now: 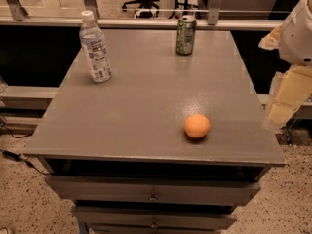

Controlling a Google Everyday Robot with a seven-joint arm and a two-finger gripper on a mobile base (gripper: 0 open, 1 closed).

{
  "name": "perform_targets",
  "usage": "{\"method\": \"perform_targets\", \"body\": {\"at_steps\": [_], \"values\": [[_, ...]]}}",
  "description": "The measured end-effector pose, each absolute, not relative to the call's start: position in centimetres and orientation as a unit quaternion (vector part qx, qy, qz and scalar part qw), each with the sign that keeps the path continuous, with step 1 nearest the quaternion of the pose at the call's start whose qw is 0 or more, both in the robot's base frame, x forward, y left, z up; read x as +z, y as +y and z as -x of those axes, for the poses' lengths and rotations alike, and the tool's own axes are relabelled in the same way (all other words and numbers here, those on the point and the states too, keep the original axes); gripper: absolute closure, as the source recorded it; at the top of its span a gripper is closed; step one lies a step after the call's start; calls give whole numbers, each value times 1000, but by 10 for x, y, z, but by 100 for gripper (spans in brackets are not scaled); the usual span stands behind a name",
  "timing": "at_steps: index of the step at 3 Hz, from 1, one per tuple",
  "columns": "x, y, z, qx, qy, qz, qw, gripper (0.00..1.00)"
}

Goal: Move orange near blue plastic bottle

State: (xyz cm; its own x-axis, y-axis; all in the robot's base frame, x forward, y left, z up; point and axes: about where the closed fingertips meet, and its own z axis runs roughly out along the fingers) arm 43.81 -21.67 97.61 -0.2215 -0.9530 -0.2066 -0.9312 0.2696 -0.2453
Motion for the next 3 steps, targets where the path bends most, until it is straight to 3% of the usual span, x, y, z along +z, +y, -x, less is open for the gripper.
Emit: {"method": "perform_targets", "body": {"at_steps": [2, 3], "values": [[967, -211, -442, -17, 779, 602, 174, 0], [945, -197, -448, 26, 773, 601, 201, 0]]}}
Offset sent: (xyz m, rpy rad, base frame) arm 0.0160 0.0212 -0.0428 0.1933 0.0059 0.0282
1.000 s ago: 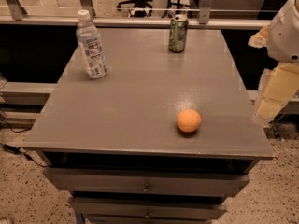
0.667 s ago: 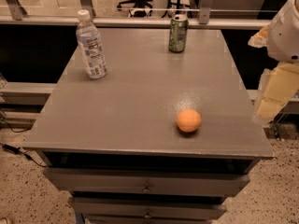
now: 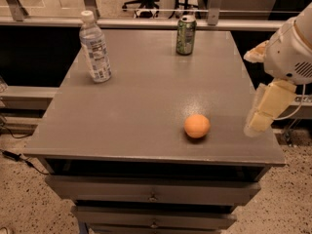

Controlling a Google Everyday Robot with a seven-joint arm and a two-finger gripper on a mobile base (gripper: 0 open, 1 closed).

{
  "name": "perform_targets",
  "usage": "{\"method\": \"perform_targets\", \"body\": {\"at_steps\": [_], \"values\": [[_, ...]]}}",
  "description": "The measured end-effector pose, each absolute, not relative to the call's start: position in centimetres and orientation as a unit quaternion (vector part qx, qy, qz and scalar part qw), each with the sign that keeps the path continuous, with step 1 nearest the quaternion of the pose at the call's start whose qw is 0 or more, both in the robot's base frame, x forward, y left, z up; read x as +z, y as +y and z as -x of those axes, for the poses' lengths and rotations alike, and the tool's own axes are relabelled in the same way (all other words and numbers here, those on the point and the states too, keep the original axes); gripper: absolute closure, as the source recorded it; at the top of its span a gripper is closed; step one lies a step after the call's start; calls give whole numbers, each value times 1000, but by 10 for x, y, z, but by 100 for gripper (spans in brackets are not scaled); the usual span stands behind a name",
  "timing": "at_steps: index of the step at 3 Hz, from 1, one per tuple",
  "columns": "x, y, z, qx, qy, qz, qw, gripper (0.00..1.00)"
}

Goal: Move orange near blue plastic bottle

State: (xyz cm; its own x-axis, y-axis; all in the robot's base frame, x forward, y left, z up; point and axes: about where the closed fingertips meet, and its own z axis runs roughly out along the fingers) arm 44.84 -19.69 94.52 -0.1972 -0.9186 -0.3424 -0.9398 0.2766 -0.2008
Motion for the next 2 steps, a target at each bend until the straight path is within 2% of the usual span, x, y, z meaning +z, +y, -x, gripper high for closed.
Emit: {"method": "perform_targets", "body": {"at_steps": [2], "values": [[904, -165, -452, 104, 760, 600, 227, 0]]}}
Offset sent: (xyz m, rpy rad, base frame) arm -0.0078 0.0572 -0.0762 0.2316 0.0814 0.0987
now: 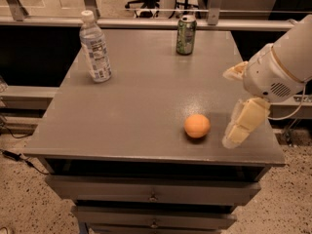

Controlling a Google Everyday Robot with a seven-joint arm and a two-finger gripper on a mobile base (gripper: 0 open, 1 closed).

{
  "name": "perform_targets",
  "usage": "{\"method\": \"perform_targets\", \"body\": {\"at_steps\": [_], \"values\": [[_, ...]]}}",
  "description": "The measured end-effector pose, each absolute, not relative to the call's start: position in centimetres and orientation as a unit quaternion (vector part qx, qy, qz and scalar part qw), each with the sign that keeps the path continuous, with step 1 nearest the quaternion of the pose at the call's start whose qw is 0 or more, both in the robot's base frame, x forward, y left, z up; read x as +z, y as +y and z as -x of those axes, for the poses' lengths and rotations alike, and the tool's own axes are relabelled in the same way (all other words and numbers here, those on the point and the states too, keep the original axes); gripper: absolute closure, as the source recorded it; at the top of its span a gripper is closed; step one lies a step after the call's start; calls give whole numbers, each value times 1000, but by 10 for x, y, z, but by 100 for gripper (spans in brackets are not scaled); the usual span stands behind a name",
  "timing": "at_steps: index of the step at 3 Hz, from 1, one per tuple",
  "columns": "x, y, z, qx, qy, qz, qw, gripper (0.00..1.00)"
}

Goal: Move orange near blue plastic bottle

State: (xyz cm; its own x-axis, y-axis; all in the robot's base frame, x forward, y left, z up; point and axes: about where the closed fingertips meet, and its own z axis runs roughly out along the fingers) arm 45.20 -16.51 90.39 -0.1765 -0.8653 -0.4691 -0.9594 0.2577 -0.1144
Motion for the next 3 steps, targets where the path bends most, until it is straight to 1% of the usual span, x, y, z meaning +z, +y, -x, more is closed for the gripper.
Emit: {"method": "perform_targets", "body": {"at_steps": [2, 3], "values": [[864, -140, -445, 138, 743, 609, 241, 0], [853, -130, -451, 143, 738, 610, 252, 0]]}}
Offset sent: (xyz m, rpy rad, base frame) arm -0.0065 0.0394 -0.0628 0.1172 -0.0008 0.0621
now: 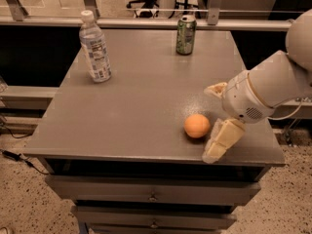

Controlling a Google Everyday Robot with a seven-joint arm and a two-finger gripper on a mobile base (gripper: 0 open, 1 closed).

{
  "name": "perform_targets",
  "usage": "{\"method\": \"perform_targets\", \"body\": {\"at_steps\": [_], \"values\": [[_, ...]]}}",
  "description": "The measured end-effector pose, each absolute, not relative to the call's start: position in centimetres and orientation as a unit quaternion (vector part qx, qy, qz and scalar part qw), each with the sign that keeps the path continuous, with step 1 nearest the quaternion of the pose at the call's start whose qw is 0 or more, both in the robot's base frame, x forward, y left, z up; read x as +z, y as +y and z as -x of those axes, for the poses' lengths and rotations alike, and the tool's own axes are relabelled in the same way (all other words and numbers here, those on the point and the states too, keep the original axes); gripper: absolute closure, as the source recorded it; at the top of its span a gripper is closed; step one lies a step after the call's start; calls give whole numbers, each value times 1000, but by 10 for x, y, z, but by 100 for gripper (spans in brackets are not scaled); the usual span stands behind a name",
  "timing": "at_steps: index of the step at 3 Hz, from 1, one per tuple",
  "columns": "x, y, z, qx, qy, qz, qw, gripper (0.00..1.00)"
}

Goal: Move orange near blue plastic bottle

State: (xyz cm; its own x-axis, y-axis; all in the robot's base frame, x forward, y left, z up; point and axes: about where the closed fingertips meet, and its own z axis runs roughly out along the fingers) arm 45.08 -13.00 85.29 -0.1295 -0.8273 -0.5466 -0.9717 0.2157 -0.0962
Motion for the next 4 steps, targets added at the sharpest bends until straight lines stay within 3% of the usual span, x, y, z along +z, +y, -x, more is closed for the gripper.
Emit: {"method": "perform_targets", "body": {"at_steps": [1, 2, 4], "values": [[846, -125, -460, 145, 739, 605, 260, 16], [839, -124, -467, 147, 750, 591, 258, 47], [861, -120, -491, 141, 749, 587, 275, 93]]}}
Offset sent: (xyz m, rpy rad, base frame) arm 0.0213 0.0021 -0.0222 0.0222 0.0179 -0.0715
